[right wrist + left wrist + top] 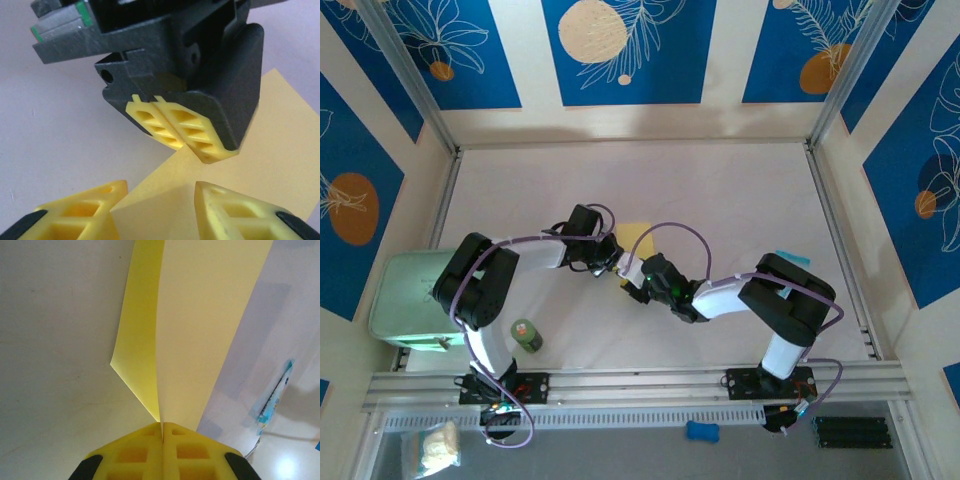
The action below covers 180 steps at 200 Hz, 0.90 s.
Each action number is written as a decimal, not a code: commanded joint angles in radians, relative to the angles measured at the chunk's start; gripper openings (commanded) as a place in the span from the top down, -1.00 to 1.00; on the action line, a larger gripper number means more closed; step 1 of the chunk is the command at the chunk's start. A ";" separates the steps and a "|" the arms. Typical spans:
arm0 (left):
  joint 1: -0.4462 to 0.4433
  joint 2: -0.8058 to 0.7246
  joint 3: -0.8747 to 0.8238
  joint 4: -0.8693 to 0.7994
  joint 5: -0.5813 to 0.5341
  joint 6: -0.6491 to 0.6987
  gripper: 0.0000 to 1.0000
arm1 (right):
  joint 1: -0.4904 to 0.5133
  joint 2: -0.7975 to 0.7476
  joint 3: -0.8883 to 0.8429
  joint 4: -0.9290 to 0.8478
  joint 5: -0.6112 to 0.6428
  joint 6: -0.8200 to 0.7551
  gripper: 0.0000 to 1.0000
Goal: Fold a paper plane with a square sheet of paper (pick it up from the middle)
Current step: Third fold the triangle at the center of the table.
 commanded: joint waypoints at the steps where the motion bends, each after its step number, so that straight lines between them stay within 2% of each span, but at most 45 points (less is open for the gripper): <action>1: 0.007 -0.030 0.014 -0.014 0.017 -0.008 0.97 | 0.010 -0.016 -0.008 0.019 0.022 -0.007 0.33; 48: 0.008 -0.036 0.011 -0.015 0.015 -0.008 0.84 | 0.011 -0.030 -0.003 0.003 0.037 0.000 0.59; 58: 0.008 -0.040 0.012 -0.024 0.008 -0.002 0.75 | 0.012 -0.033 -0.002 0.000 0.042 0.003 0.65; 84: 0.013 -0.068 0.035 -0.110 -0.060 0.065 0.29 | 0.008 -0.049 0.007 -0.033 0.037 0.023 0.77; 106: 0.034 -0.104 0.054 -0.176 -0.132 0.128 0.10 | -0.006 -0.073 0.004 -0.076 -0.017 0.075 0.83; 130: 0.048 -0.121 0.070 -0.160 -0.143 0.174 0.08 | -0.030 -0.098 0.007 -0.138 -0.114 0.145 0.88; 145: 0.046 -0.100 0.091 -0.131 -0.111 0.189 0.09 | -0.045 -0.108 0.006 -0.159 -0.180 0.192 0.91; 180: 0.036 -0.024 0.129 -0.076 -0.063 0.186 0.31 | -0.063 -0.105 0.014 -0.185 -0.282 0.277 0.94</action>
